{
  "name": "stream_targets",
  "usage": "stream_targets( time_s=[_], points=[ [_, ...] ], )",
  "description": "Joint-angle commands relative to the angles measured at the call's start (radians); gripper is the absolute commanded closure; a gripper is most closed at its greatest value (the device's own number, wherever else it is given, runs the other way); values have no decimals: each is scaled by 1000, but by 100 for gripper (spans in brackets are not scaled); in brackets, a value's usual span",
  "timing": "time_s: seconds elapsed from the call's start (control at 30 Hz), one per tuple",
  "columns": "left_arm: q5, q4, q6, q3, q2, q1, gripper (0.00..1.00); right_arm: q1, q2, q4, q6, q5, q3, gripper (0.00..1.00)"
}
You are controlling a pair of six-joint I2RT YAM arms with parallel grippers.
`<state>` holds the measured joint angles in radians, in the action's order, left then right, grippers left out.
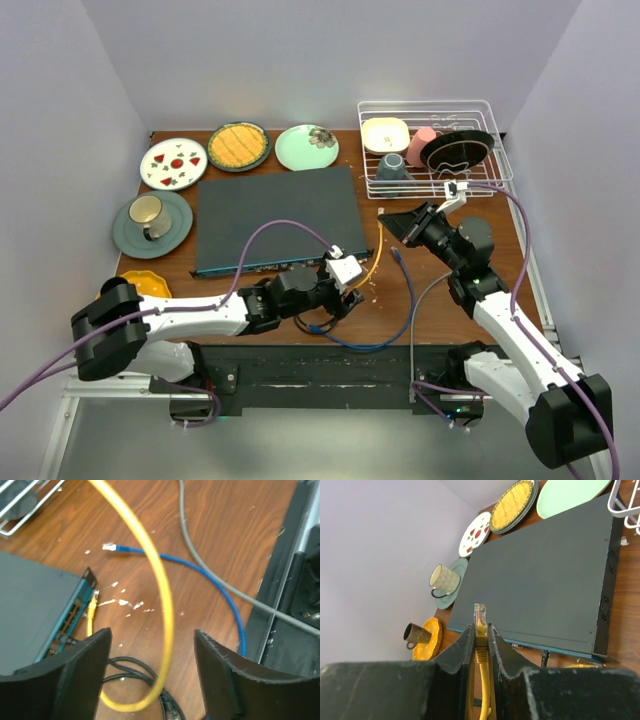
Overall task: Pull the plug from the switch port
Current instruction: Place the connector at the center of the board.
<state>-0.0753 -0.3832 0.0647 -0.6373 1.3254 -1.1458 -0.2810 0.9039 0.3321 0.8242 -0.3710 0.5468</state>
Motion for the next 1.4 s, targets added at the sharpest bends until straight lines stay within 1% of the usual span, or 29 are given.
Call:
stream_targets(
  time_s=[0.0, 0.03, 0.07, 0.1, 0.2, 0.27, 0.33, 0.37, 0.47, 0.53, 0.57, 0.63, 0.77, 0.83, 0.87, 0.97, 1.0, 1.07, 1.1, 1.2, 1.27, 1.3, 1.33, 1.37],
  points=[
    [-67, -59, -25, -32, 34, -2, 64, 3, -2, 54, 15, -42, -7, 96],
    [-69, -57, -25, -33, 40, 0, 74, 3, -5, 54, 15, -42, -8, 95],
    [-69, -53, -26, -39, 43, 0, 81, 3, -7, 53, 13, -42, -8, 95],
    [-69, -48, -28, -44, 46, 0, 90, 2, -11, 51, 13, -43, -8, 96],
    [-81, -37, -25, -52, 55, 0, 100, 3, -22, 47, 12, -45, -8, 95],
    [-104, -25, -20, -50, 48, 0, 100, 2, -23, 45, 7, -55, -7, 81],
    [-138, -10, -9, -48, 34, 0, 100, 2, -20, 33, -5, -63, 2, 54],
    [-150, 16, -5, -47, 28, 0, 100, 2, -19, 10, -10, -65, 5, 48],
    [-214, 87, 12, -47, -5, 1, 100, 3, -22, -19, -22, -49, -1, 39],
    [-282, 144, 43, -55, -32, 1, 100, 2, -28, -21, -23, -43, -10, 37],
    [-305, 205, 52, -62, -43, 1, 100, 3, -30, -21, -23, -43, -11, 37],
    [-360, 254, 72, -61, -83, 1, 100, 3, -31, -22, -30, -39, -11, 37],
    [-426, 381, 90, -73, -146, 1, 100, 2, -31, -28, -36, -28, -8, 37],
    [-457, 464, 92, -87, -158, 1, 100, 2, -28, -30, -37, -23, -7, 38],
    [-489, 536, 92, -110, -155, 1, 100, 2, -30, -36, -40, -23, -7, 38],
    [-563, 666, 132, -151, -153, 1, 100, 2, -33, -45, -43, -16, -2, 39],
    [-579, 685, 161, -156, -175, 0, 100, 3, -42, -47, -45, -13, -2, 39],
    [-593, 678, 178, -159, -222, 0, 100, 2, -62, -51, -48, 9, -5, 40],
    [-590, 659, 187, -159, -285, 0, 100, 2, -74, -50, -46, 24, -8, 40],
    [-543, 538, 164, -159, -394, 0, 100, 2, -135, -61, -51, 75, -18, 41],
    [-523, 450, 146, -180, -416, 0, 100, 2, -171, -105, -62, 108, -8, 42],
    [-511, 419, 120, -193, -414, 0, 100, 2, -178, -132, -66, 153, -2, 42],
    [-471, 399, 106, -223, -407, 0, 100, 2, -189, -162, -79, 187, 14, 43],
    [-446, 312, 93, -238, -393, 0, 100, 2, -195, -224, -82, 217, 22, 43]
  ],
)
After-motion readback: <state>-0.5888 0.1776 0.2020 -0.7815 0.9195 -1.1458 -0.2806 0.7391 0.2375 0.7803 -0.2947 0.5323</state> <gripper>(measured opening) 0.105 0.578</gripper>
